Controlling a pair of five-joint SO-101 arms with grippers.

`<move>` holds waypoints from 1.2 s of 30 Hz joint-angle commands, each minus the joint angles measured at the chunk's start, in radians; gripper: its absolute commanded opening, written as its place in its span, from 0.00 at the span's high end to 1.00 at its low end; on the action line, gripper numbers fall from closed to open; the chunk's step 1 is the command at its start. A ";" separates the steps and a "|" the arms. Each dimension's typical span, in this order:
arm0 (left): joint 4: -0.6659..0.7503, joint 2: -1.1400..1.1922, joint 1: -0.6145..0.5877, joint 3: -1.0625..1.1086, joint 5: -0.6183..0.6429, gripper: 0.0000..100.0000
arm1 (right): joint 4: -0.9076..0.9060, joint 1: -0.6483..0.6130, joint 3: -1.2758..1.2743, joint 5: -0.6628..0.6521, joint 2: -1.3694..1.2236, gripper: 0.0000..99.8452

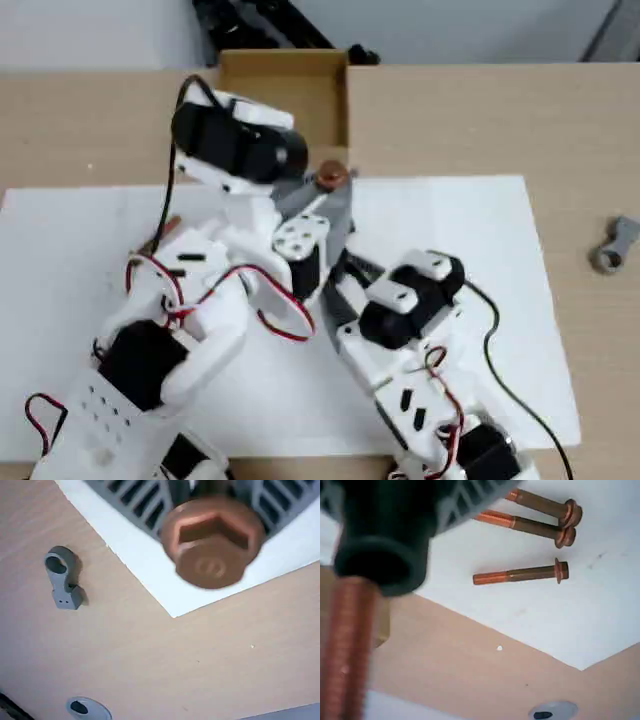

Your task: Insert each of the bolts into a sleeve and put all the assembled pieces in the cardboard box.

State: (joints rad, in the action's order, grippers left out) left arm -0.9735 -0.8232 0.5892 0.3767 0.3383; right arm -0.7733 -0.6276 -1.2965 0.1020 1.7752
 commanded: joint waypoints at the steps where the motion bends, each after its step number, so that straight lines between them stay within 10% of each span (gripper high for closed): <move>1: 0.031 -0.021 0.008 0.002 0.002 0.99 | 0.019 0.002 0.006 -0.005 0.013 1.00; 36: -0.135 -0.055 0.071 0.131 -0.083 0.99 | 0.019 0.002 0.005 -0.009 0.012 1.00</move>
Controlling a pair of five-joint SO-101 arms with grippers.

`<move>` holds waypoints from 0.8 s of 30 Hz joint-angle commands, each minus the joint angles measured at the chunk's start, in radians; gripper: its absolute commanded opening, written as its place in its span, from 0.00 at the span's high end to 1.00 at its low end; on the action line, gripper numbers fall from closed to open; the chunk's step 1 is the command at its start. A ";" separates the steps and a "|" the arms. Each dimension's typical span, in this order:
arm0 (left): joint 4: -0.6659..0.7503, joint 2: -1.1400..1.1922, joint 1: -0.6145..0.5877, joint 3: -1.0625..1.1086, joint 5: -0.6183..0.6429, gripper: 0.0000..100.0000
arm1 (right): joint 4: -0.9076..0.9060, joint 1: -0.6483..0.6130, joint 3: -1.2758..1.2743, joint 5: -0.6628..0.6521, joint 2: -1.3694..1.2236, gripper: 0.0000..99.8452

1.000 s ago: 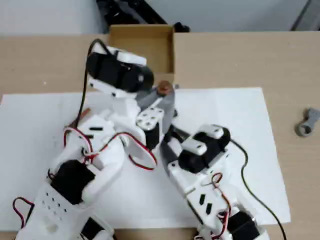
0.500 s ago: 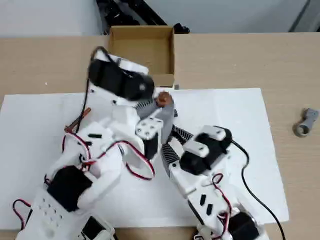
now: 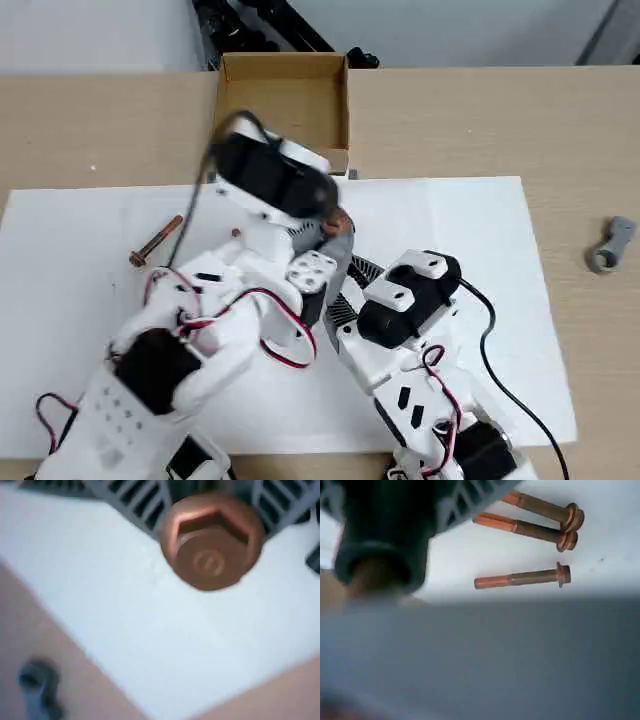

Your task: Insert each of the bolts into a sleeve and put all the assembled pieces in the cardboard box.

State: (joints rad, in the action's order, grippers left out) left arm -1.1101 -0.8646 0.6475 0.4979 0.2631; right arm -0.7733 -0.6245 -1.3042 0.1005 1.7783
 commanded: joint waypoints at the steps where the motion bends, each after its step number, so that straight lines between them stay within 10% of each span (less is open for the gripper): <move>1: 0.002 -0.014 0.011 0.010 -0.005 0.97 | 0.019 -0.001 0.012 -0.008 0.008 1.00; 15: -0.181 -0.012 -0.104 -0.139 0.178 0.79 | 0.018 -0.001 0.017 -0.009 0.007 1.00; 24: -0.345 -0.014 -0.336 -0.349 0.060 0.83 | 0.136 0.128 0.318 -0.003 -0.409 1.00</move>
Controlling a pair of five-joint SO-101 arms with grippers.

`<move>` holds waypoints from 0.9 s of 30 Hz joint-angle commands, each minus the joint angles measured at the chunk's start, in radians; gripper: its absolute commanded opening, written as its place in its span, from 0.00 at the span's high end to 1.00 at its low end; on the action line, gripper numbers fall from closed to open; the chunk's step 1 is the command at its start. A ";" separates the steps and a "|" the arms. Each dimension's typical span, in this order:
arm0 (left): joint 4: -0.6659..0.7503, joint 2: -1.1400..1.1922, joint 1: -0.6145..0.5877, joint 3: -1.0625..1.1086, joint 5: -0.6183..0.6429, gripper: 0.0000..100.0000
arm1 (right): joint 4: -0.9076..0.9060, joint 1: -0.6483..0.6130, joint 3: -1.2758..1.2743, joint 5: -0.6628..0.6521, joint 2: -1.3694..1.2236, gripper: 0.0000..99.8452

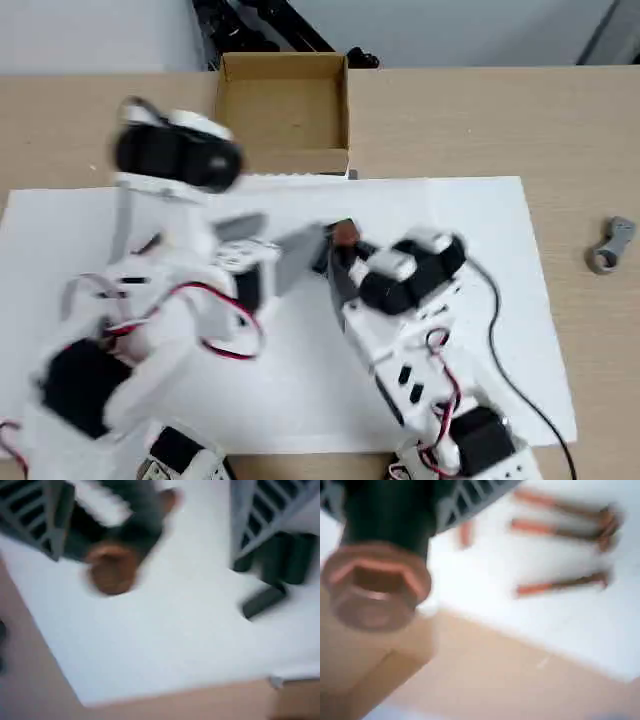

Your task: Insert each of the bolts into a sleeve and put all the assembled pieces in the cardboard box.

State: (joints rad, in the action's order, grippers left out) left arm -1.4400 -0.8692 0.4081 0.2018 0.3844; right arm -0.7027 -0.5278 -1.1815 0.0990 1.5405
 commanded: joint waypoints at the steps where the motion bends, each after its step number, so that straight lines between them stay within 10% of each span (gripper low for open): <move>1: -0.017 -0.009 -0.135 -0.036 -0.100 0.86 | 0.079 0.031 0.252 -0.002 -0.246 1.00; 9: -0.021 -0.017 -0.362 0.139 -0.348 0.99 | 0.392 0.068 0.522 -0.005 -0.776 1.00; 27: -0.023 -0.017 -0.582 0.286 -0.353 0.99 | 0.789 0.163 1.034 0.002 -1.787 0.99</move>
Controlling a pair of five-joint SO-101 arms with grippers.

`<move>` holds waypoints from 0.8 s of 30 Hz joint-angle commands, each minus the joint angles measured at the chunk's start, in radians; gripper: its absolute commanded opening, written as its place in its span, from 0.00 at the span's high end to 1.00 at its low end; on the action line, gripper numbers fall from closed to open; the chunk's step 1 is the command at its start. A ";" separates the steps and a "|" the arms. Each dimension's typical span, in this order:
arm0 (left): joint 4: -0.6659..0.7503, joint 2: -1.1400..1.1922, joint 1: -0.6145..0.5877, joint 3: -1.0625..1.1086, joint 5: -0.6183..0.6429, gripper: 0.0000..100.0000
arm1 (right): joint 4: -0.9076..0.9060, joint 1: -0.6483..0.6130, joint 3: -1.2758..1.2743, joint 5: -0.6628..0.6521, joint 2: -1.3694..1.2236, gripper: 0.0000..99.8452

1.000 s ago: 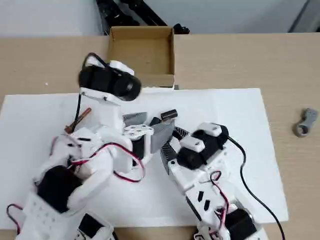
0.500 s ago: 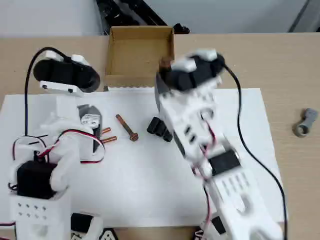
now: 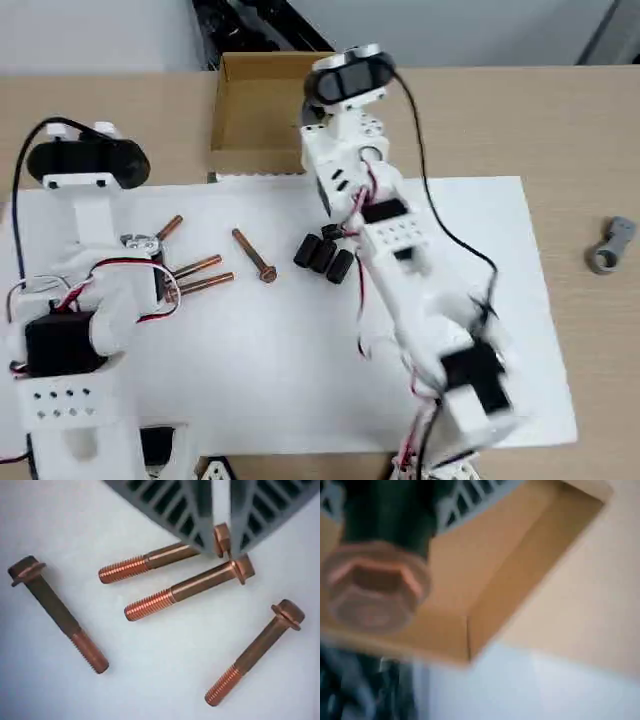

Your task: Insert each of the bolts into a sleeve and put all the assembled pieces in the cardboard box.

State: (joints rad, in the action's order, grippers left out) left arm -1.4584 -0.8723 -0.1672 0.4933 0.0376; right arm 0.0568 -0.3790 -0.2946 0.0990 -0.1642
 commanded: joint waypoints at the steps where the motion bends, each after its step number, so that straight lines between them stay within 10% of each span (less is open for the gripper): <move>1: -0.005 -0.014 -0.006 -0.005 -0.006 0.99 | 0.030 0.018 0.184 0.002 -0.128 0.99; 24: -0.002 0.003 -0.143 0.033 0.012 0.80 | -0.326 0.065 0.364 0.094 -0.124 0.87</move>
State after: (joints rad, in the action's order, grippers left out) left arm -1.4722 -0.8723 -0.2854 0.5301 0.0760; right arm -0.1734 -0.3268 0.0184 0.1818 -0.4342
